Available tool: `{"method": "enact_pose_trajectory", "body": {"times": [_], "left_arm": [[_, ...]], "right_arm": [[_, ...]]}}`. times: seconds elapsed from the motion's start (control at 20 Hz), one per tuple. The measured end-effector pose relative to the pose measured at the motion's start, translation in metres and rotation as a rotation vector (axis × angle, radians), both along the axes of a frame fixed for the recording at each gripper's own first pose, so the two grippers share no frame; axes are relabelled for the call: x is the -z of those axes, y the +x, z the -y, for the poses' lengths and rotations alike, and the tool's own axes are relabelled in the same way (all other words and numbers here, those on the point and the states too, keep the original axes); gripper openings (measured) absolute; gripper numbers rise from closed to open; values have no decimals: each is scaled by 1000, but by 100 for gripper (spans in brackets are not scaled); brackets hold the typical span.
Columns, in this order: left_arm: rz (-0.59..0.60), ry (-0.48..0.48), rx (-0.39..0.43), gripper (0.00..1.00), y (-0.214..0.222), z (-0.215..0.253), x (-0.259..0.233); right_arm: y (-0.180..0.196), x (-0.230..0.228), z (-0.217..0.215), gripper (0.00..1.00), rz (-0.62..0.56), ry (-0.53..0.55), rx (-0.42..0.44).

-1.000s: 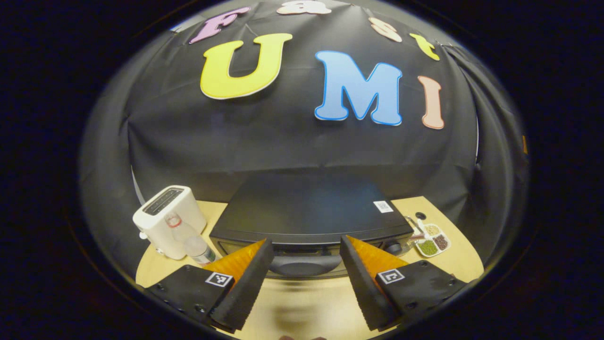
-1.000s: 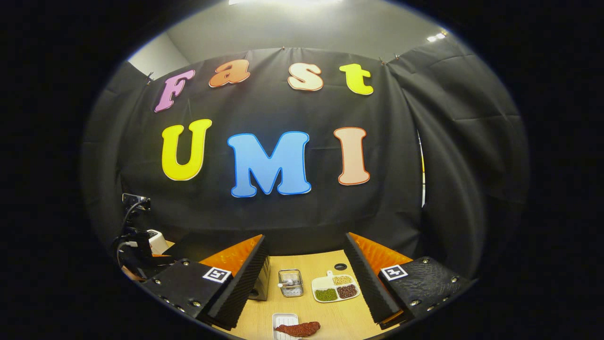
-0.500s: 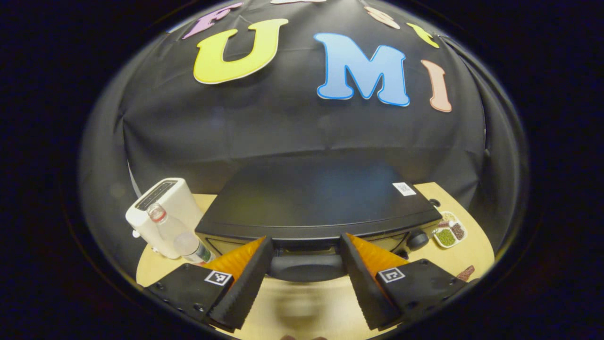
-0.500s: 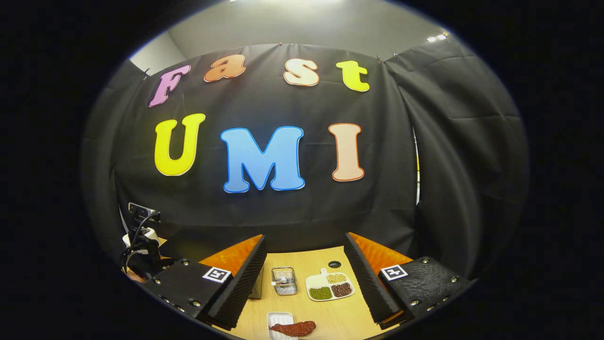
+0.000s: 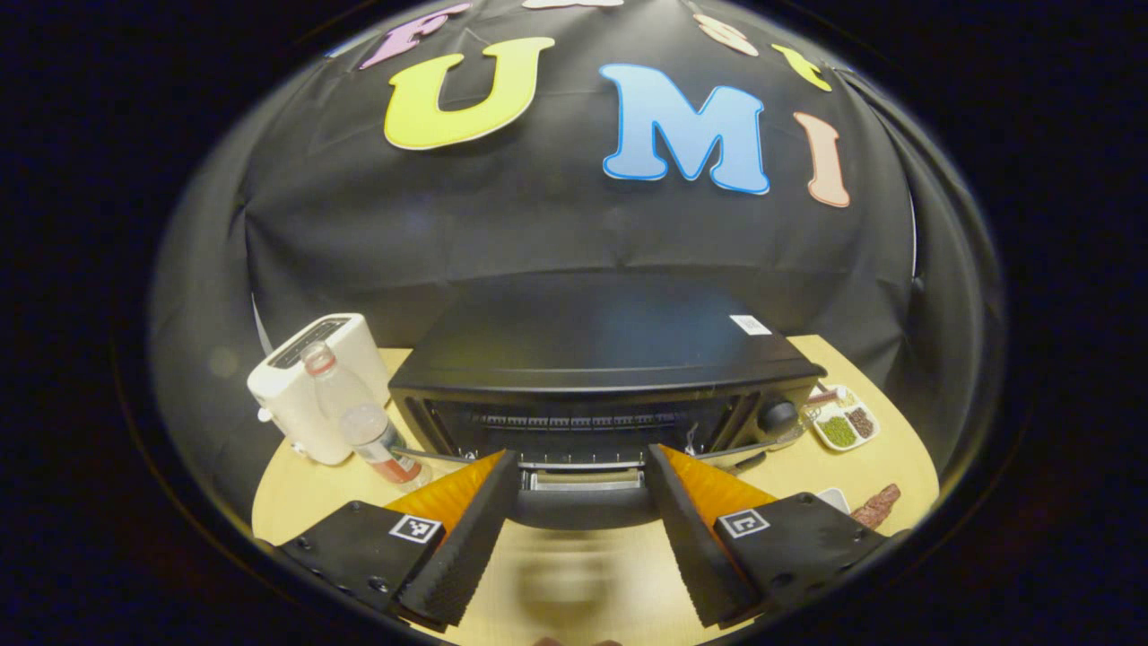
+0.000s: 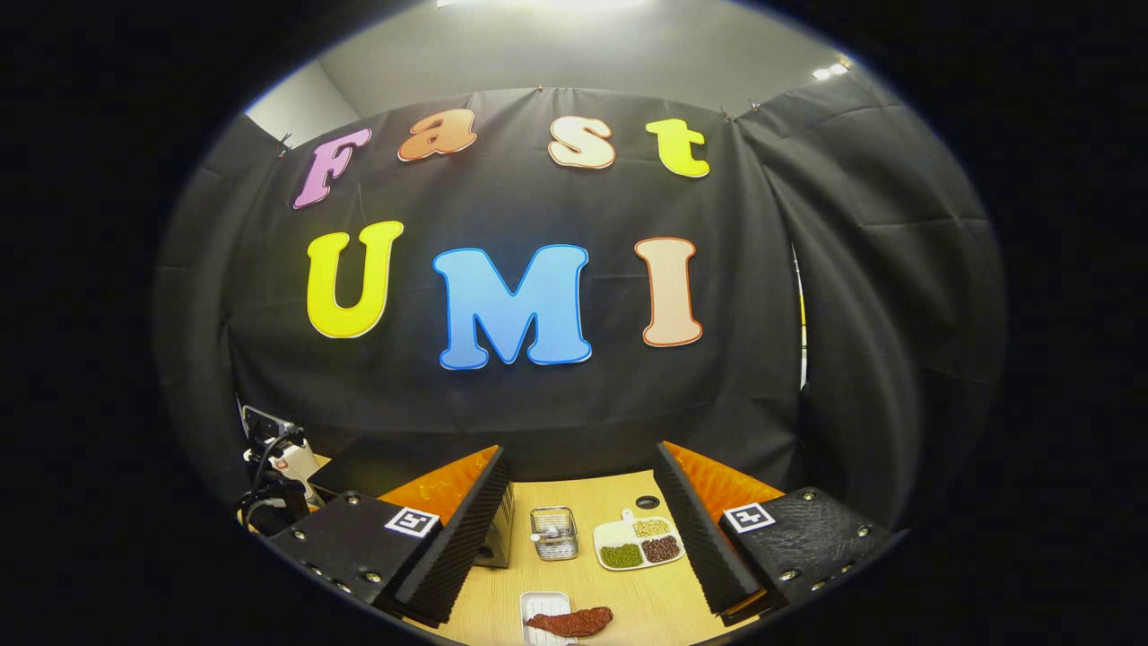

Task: Open the electric oven with the left hand, put the food in, and close the electric oven.

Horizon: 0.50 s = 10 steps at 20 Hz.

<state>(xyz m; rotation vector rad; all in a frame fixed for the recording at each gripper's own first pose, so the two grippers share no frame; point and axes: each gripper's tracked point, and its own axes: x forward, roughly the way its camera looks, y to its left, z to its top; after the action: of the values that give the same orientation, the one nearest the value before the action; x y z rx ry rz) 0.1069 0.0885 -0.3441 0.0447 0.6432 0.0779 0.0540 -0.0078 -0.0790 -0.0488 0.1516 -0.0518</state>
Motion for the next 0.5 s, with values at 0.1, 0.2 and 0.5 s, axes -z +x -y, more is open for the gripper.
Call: {"method": "enact_pose_trajectory", "body": {"times": [0.1,0.2,0.5], "left_arm": [[-14,-10,1,100,-14,1,7],[-27,-30,3,100,-24,2,12],[-50,-8,22,100,-47,4,28]], "right_arm": [[-4,0,1,99,0,-1,2],[-7,1,1,99,-1,1,4],[-16,2,3,99,-6,-8,9]]}}
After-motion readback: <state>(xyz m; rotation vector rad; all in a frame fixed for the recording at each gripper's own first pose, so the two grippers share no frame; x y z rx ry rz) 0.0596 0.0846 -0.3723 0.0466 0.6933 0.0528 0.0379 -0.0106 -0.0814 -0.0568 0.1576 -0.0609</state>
